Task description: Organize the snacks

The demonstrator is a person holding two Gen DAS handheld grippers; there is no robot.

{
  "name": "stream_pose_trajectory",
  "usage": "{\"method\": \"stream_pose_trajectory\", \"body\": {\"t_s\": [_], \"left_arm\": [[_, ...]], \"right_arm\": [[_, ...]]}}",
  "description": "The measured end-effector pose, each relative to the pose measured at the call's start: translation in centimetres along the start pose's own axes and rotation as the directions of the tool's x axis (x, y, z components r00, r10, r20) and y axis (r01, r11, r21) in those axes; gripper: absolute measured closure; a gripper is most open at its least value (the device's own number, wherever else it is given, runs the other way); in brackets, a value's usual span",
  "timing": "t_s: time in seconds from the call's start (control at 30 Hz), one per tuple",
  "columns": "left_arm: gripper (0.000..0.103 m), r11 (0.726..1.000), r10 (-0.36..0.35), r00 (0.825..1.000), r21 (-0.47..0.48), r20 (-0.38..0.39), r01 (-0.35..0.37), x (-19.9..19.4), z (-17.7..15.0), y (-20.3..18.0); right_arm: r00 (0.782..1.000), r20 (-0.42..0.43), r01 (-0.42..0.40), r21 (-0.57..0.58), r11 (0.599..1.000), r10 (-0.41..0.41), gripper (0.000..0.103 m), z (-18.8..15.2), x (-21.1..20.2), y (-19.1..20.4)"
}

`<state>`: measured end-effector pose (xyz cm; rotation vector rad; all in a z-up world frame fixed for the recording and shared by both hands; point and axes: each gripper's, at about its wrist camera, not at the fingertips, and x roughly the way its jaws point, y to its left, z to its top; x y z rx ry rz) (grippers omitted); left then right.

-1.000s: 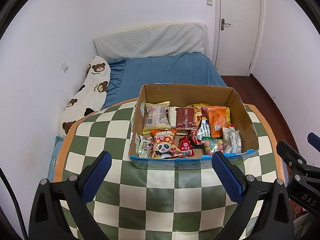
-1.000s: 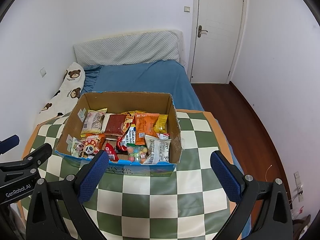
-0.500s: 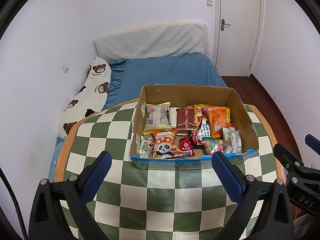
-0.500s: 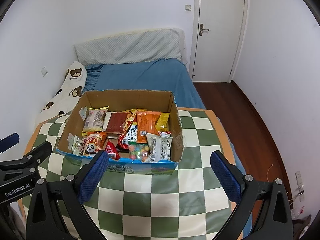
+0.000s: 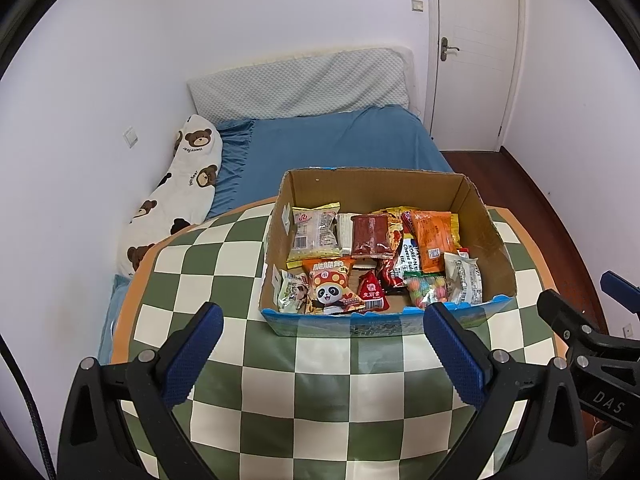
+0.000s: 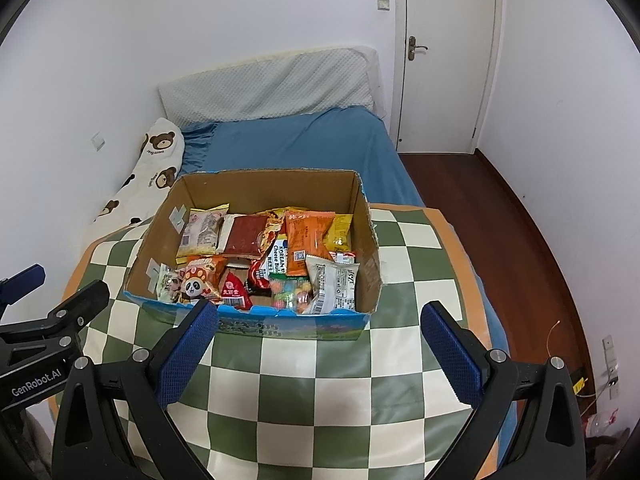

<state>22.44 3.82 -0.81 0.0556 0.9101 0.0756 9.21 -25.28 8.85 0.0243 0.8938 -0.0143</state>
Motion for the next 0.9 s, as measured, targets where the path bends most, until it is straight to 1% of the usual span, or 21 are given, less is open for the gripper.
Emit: {"method": "stream_pose_trajectory", "body": {"t_s": [0.9], "left_arm": [[0.000, 1.000, 0.004, 1.000, 0.010, 0.000, -0.004, 0.10, -0.67, 0.44]], "right_arm": [[1.000, 0.003, 0.001, 0.010, 1.000, -0.001, 0.000, -0.27, -0.54, 0.02]]}}
